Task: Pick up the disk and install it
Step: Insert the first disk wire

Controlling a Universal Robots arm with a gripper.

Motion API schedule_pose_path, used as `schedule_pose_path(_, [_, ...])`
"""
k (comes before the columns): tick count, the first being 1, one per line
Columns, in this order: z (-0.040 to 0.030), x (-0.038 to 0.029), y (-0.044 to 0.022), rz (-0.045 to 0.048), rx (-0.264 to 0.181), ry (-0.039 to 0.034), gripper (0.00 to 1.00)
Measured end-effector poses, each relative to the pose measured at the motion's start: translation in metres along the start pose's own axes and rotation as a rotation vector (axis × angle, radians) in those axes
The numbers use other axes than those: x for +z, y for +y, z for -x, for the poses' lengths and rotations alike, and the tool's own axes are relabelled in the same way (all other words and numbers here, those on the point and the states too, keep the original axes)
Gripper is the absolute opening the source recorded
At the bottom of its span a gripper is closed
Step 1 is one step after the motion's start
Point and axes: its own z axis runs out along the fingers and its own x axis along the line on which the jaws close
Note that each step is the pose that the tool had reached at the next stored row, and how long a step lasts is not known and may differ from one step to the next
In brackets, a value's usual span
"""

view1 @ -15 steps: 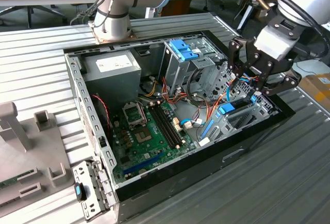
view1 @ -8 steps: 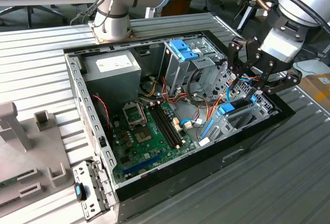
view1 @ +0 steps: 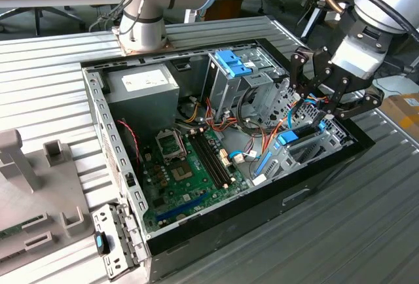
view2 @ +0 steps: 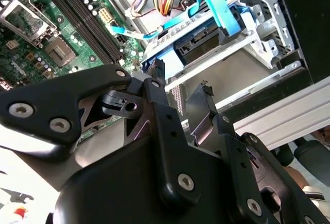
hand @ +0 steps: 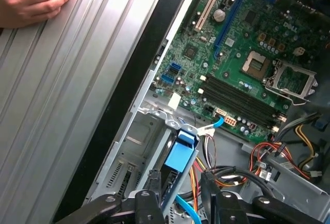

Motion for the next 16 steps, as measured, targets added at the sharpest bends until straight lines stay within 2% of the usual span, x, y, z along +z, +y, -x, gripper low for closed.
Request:
schedule_pose_path(3, [-0.0055, 0.0003, -0.0114, 0.0, 0.0, 0.0, 0.44])
schedule_pose_path(16, [-0.0175, 0.0009, -0.0362, 0.0, 0.0, 0.0, 0.44])
